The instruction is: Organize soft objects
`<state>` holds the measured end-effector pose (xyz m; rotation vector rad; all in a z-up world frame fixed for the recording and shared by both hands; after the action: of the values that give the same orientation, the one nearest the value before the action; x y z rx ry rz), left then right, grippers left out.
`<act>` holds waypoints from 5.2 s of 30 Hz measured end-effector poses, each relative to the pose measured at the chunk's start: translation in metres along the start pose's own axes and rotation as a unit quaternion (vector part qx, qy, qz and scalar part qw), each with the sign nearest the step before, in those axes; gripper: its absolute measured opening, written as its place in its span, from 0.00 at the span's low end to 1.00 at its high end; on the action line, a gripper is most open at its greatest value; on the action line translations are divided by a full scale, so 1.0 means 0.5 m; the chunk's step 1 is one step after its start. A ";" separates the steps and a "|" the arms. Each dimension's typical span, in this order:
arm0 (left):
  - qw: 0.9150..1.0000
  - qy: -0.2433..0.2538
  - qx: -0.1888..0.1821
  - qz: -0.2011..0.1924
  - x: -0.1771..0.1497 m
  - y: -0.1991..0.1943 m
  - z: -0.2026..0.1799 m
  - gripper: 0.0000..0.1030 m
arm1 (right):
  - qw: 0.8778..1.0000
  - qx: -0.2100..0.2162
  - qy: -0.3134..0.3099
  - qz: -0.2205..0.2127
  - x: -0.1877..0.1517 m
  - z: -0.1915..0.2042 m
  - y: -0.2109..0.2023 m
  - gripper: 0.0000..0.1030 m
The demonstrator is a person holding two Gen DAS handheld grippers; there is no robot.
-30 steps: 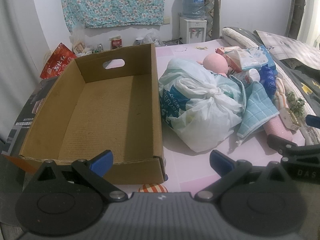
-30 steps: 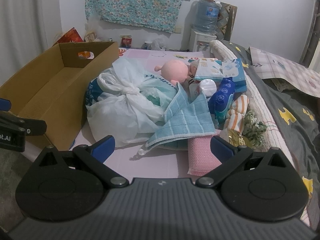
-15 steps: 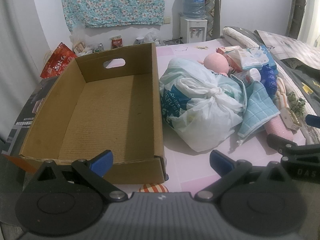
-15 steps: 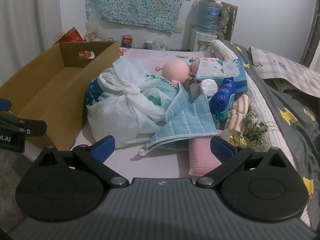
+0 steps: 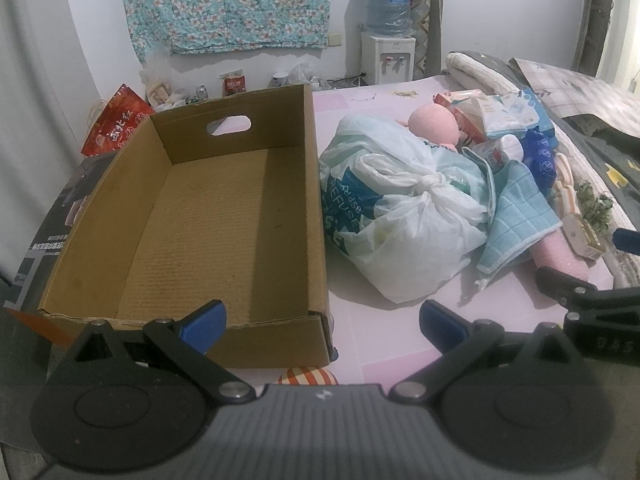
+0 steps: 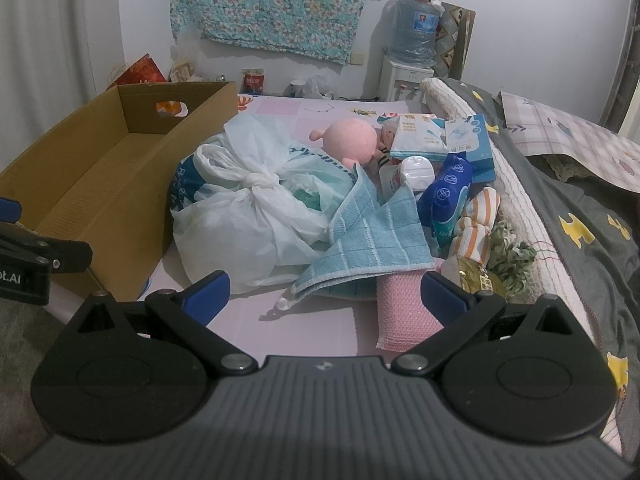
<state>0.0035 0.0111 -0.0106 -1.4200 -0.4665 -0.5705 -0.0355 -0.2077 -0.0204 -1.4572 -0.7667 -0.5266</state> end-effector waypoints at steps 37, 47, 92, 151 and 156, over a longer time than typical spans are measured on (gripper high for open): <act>0.951 0.165 -0.261 -0.004 -0.004 0.170 -0.410 0.65 | 0.960 0.094 0.262 0.025 -0.129 -0.342 0.184 0.47; 0.951 0.159 -0.261 0.031 0.003 0.226 -0.421 0.67 | 0.946 0.142 0.287 0.055 -0.143 -0.335 0.218 0.44; 0.963 0.110 -0.229 0.092 0.005 0.227 -0.378 0.92 | 0.868 0.272 0.413 0.041 -0.195 -0.386 0.165 0.50; 0.964 0.034 -0.250 0.084 -0.053 0.228 -0.275 0.82 | 0.920 0.221 0.320 0.055 0.042 -0.347 0.281 0.14; 0.964 0.038 -0.247 0.088 -0.052 0.226 -0.279 0.82 | 0.923 0.234 0.306 0.019 0.069 -0.369 0.202 0.13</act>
<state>0.0486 -0.1189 -0.1288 -1.8857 -0.1326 -0.6202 0.0874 -0.3786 -0.0539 -0.7890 -0.3257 -0.6697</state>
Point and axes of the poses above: each gripper's, at about its wrist camera, not at the fingertips, and y roughly the way its jaws point, z to its left, x to its top, the point moved 2 cm from there along y, roughly the way its jaws point, and after that the axes turned 1 degree about x, right-handed, at the moved point
